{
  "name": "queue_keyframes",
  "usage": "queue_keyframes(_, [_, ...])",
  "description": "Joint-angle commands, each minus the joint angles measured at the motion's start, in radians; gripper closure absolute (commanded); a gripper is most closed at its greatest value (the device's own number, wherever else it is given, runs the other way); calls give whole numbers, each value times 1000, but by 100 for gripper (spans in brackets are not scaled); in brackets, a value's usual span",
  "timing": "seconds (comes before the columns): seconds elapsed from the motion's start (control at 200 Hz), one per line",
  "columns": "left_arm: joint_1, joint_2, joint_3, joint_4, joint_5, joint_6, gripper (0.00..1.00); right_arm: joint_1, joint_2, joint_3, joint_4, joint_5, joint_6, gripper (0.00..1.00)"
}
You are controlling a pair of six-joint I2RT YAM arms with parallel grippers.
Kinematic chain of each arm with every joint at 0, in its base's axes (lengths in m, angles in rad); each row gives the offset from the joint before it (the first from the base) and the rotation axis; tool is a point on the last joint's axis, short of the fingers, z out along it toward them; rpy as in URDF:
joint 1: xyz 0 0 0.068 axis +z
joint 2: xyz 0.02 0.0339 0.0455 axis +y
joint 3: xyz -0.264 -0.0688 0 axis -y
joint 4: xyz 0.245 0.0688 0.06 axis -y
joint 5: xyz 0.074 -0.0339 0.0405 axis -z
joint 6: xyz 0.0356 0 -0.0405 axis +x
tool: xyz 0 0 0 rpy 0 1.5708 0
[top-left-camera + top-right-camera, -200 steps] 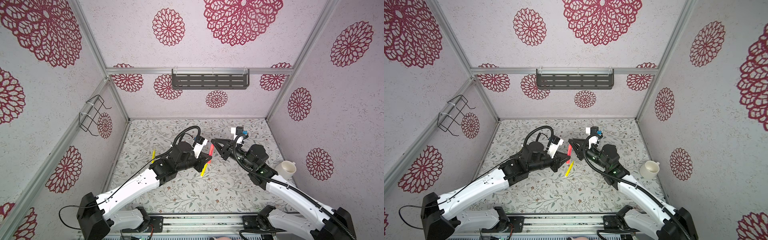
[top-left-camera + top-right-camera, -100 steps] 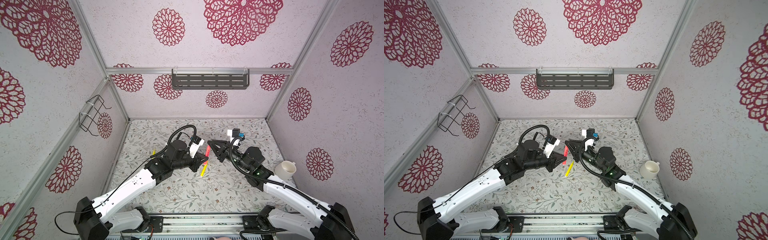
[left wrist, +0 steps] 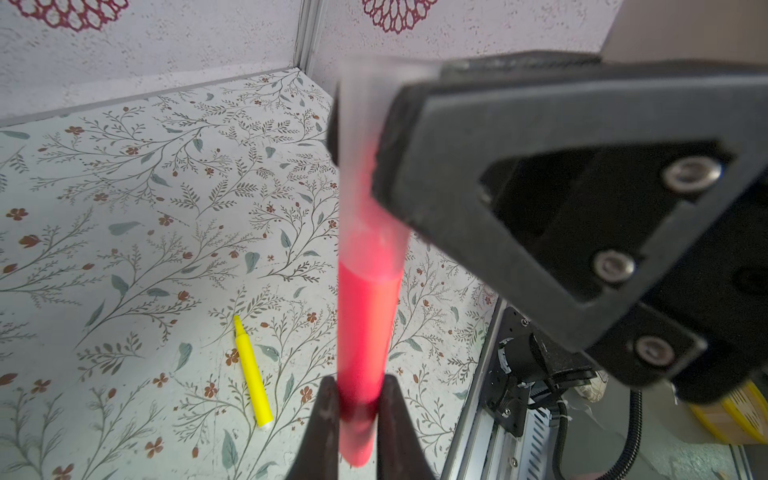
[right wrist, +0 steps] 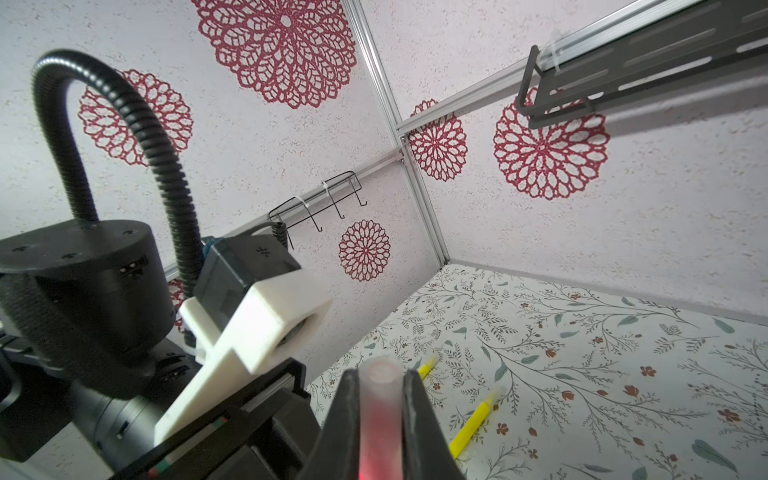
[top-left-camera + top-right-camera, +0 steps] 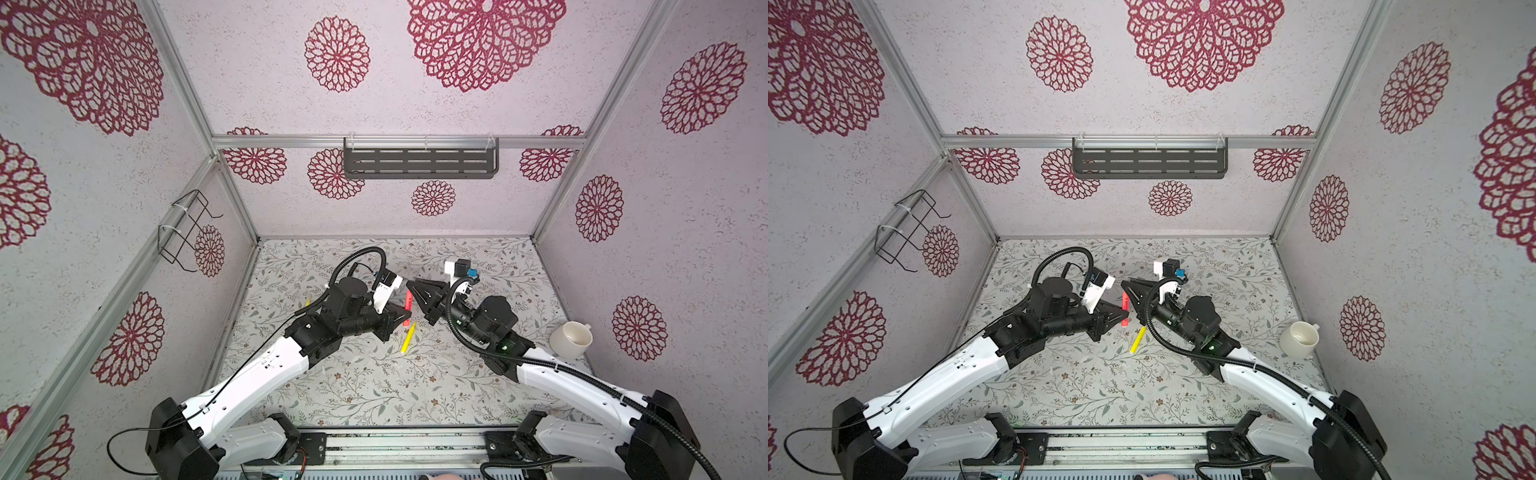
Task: Insert the pens into the pen caps
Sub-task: 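Open the right gripper and draw it back from the capped highlighter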
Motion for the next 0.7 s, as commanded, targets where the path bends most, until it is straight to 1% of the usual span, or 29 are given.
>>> queue_keyframes(0.0, [96, -84, 81, 505, -180, -33, 100, 89, 43, -99, -334, -229, -12, 100])
queue_keyframes(0.065, [100, -90, 81, 484, -180, -19, 100, 89, 45, -80, -348, -222, -26, 100])
queue_keyframes(0.13, [105, -94, 75, 450, -171, -1, 100, 87, 60, -34, -398, -191, -56, 100])
queue_keyframes(0.165, [109, -87, 76, 417, -153, 13, 100, 84, 78, 3, -437, -161, -74, 100])
queue_keyframes(0.2, [111, -78, 81, 366, -159, 27, 100, 79, 100, 38, -468, -145, -95, 100])
queue_keyframes(0.28, [111, -71, 52, 307, -180, 31, 100, 54, 156, 112, -511, -165, -124, 100])
queue_keyframes(0.355, [117, -77, -6, 289, -187, 11, 100, 24, 191, 165, -507, -225, -130, 69])
queue_keyframes(0.365, [118, -78, -13, 285, -190, 10, 100, 21, 193, 170, -503, -234, -129, 66])
queue_keyframes(0.385, [119, -79, -25, 272, -197, 10, 100, 14, 198, 180, -500, -250, -128, 55])
queue_keyframes(0.44, [123, -84, -57, 242, -210, 10, 100, -5, 200, 213, -508, -278, -133, 41])
queue_keyframes(0.455, [125, -84, -66, 235, -214, 10, 100, -10, 198, 221, -514, -281, -135, 28])
queue_keyframes(0.475, [127, -86, -78, 223, -219, 11, 100, -18, 194, 232, -521, -281, -138, 19])
queue_keyframes(0.485, [129, -84, -83, 215, -221, 13, 100, -22, 193, 235, -523, -282, -140, 11])
queue_keyframes(0.505, [132, -82, -94, 203, -222, 15, 100, -32, 183, 246, -528, -282, -143, 3])
queue_keyframes(0.525, [137, -79, -106, 190, -228, 15, 100, -41, 174, 254, -533, -284, -144, 1])
queue_keyframes(0.6, [164, -63, -157, 168, -230, -3, 100, -83, 137, 285, -549, -303, -143, 1])
queue_keyframes(0.695, [209, -27, -202, 138, -265, -31, 100, -125, 87, 309, -565, -313, -140, 1])
